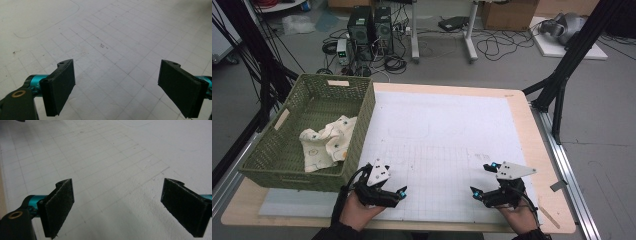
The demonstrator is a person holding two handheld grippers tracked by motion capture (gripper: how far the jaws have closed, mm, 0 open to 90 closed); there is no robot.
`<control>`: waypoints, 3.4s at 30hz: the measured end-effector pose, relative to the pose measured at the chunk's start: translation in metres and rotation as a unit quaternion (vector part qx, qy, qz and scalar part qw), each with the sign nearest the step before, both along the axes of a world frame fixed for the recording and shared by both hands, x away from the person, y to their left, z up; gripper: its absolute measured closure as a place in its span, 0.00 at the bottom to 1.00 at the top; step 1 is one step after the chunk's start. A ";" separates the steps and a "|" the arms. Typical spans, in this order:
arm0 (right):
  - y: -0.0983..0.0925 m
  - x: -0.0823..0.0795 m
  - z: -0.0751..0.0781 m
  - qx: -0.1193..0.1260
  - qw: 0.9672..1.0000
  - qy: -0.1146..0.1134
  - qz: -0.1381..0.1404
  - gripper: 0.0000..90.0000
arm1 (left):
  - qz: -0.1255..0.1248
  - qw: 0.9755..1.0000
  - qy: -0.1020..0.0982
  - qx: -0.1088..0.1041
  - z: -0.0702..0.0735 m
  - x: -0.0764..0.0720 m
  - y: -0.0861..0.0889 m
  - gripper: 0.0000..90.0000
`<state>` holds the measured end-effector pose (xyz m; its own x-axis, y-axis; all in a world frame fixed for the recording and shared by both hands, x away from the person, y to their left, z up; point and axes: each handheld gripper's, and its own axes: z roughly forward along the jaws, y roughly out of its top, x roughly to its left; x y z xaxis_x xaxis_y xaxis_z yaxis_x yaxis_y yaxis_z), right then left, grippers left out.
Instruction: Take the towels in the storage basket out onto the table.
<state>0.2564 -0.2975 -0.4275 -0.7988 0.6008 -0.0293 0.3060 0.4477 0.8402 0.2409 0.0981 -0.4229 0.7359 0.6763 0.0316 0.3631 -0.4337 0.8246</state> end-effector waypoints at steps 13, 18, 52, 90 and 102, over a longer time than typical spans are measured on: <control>0.003 0.001 0.000 -0.002 1.000 0.002 0.006 0.12 | -0.001 1.000 0.001 -0.001 0.001 -0.002 0.001 0.16; 0.003 0.000 0.000 -0.001 1.000 0.001 0.006 0.12 | -0.006 1.000 0.004 -0.004 0.001 -0.002 0.000 0.16; -0.002 -0.010 0.006 0.009 1.000 -0.011 0.002 0.12 | -0.088 0.981 0.102 -0.137 0.039 0.008 0.004 0.25; -0.002 -0.006 0.005 0.005 1.000 -0.003 0.008 0.12 | -0.066 0.951 0.192 -0.234 0.111 0.067 0.121 0.31; -0.001 -0.005 0.003 0.002 1.000 0.004 0.011 0.12 | 0.037 0.970 0.172 -0.168 0.107 0.081 0.167 0.33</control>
<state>0.2510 -0.2987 -0.4245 -0.8116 0.5839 -0.0198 0.3036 0.4505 0.8396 0.3215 0.2651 -0.3159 0.6134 0.6571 -0.4381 0.6614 -0.1242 0.7397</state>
